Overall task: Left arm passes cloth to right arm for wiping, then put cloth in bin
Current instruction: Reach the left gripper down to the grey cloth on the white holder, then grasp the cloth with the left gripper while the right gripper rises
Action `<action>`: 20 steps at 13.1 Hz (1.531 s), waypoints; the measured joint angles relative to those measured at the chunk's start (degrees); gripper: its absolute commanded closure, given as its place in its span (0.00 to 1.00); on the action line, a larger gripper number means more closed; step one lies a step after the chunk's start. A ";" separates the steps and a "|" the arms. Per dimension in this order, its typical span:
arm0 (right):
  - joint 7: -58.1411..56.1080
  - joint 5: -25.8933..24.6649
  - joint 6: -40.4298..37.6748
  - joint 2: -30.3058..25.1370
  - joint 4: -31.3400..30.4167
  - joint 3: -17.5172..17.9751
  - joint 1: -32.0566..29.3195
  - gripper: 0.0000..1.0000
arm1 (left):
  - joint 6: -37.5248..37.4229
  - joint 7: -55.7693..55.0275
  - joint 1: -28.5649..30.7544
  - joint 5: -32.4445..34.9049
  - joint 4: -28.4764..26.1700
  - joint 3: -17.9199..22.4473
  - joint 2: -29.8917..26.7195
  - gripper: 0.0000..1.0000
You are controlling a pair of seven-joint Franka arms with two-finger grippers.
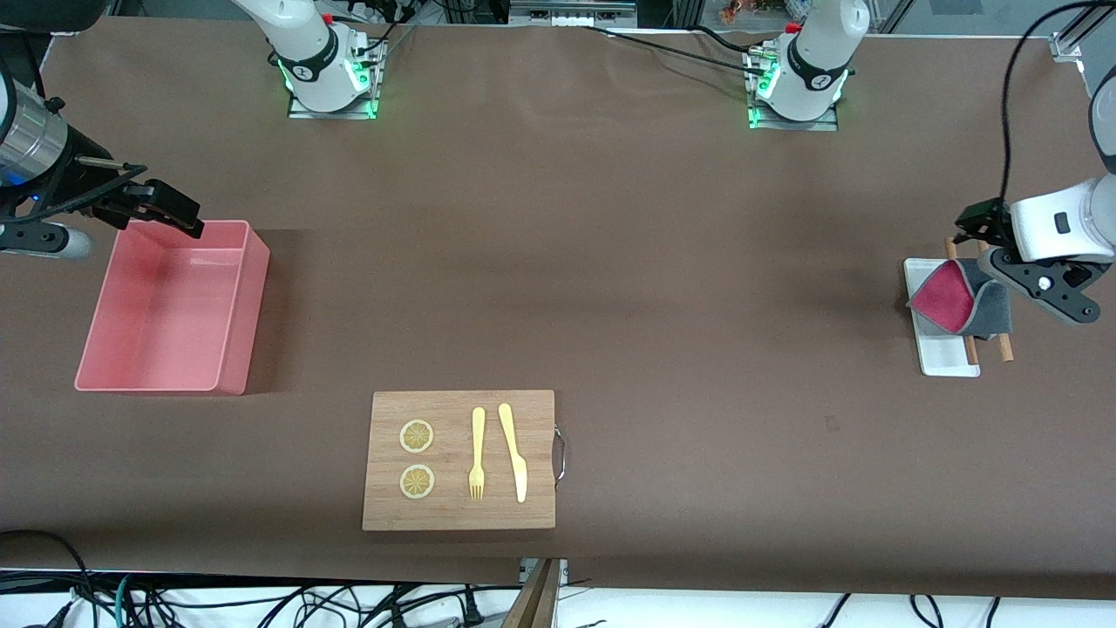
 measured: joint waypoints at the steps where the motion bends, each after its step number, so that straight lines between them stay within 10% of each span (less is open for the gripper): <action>1: -0.02 0.00 0.00 0.00 0.00 0.02 0.02 0.00 | 4.25 5.25 2.18 0.70 -2.94 0.01 0.01 0.00; 9: -0.57 3.12 -3.71 -0.75 5.76 2.14 0.21 0.00 | 32.81 25.91 14.40 0.78 -24.58 0.15 -0.05 0.07; 11: -0.57 3.94 -8.39 -2.31 9.47 2.93 0.30 0.00 | 37.85 26.32 15.17 0.78 -28.60 0.14 -0.04 0.85; 12: -0.60 4.56 -9.78 -3.10 10.54 3.13 0.33 0.00 | 38.39 26.79 15.33 0.78 -28.98 0.14 -0.07 1.00; 20: -19.51 4.86 -10.22 -2.14 11.03 7.54 0.51 0.00 | 38.49 27.07 15.37 0.78 -28.80 -0.14 -0.94 1.00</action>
